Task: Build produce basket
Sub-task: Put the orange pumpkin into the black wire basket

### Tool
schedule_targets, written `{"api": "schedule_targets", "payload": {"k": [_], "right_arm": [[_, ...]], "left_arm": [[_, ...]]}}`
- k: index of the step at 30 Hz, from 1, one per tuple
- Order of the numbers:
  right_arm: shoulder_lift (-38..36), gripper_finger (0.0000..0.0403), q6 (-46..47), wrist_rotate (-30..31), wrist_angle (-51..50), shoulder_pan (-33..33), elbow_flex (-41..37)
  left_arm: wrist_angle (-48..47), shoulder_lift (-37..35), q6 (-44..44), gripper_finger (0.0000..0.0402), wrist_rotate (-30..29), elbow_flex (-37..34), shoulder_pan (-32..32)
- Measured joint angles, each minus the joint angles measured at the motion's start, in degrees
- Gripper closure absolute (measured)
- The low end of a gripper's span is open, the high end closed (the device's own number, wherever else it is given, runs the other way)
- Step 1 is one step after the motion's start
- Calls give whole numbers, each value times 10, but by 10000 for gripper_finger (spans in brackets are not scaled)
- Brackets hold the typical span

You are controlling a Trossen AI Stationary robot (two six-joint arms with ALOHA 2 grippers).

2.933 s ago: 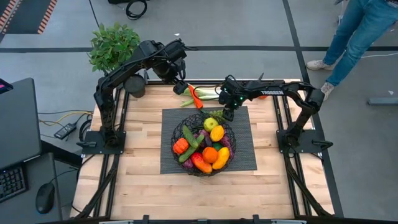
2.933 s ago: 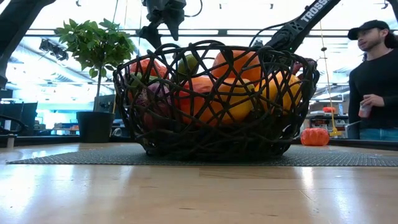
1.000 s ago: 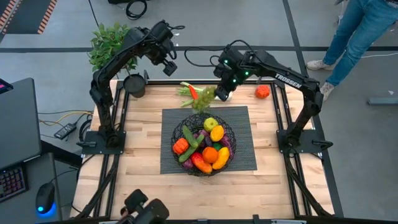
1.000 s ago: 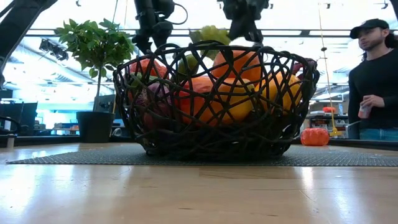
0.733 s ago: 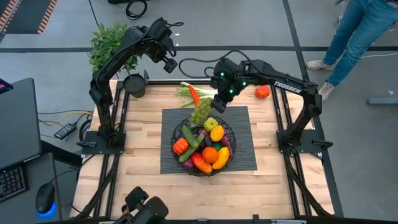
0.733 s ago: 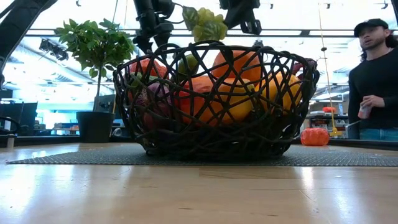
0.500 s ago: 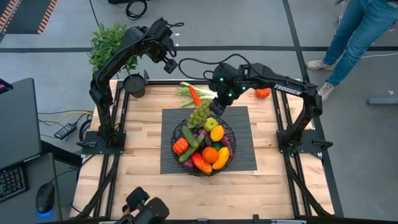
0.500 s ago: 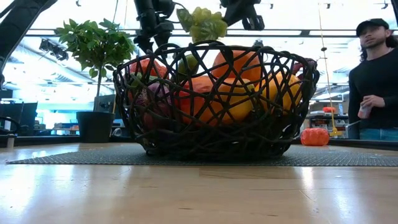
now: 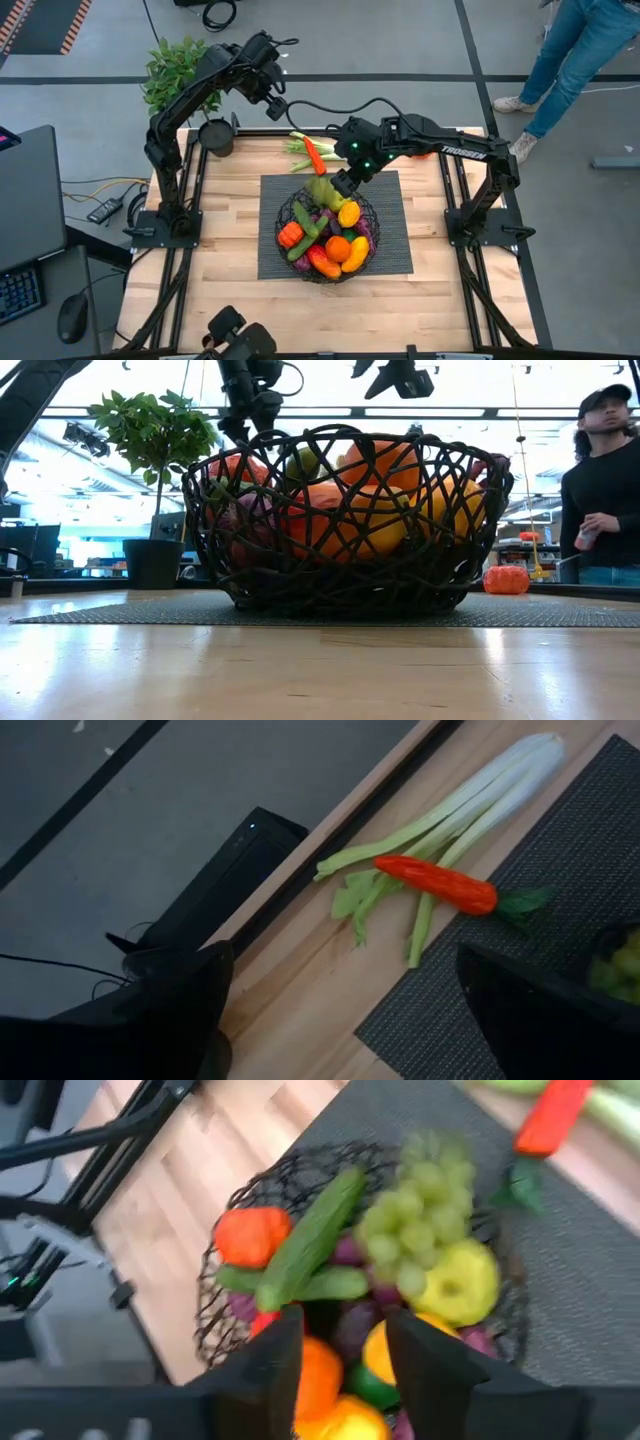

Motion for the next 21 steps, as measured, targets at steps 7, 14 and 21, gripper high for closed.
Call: {"api": "schedule_targets", "payload": {"k": [7, 14, 21], "right_arm": [[0, 189, -8, -20, -8, 13, 0], [0, 185, -29, 65, -68, 3, 0], [0, 184, -58, 153, -132, -53, 0]], "left_arm": [[0, 0, 0, 12, 1, 0, -16], [0, 0, -9, 12, 0, 0, -23], [-14, 0, -42, 12, 0, 0, -36]]}}
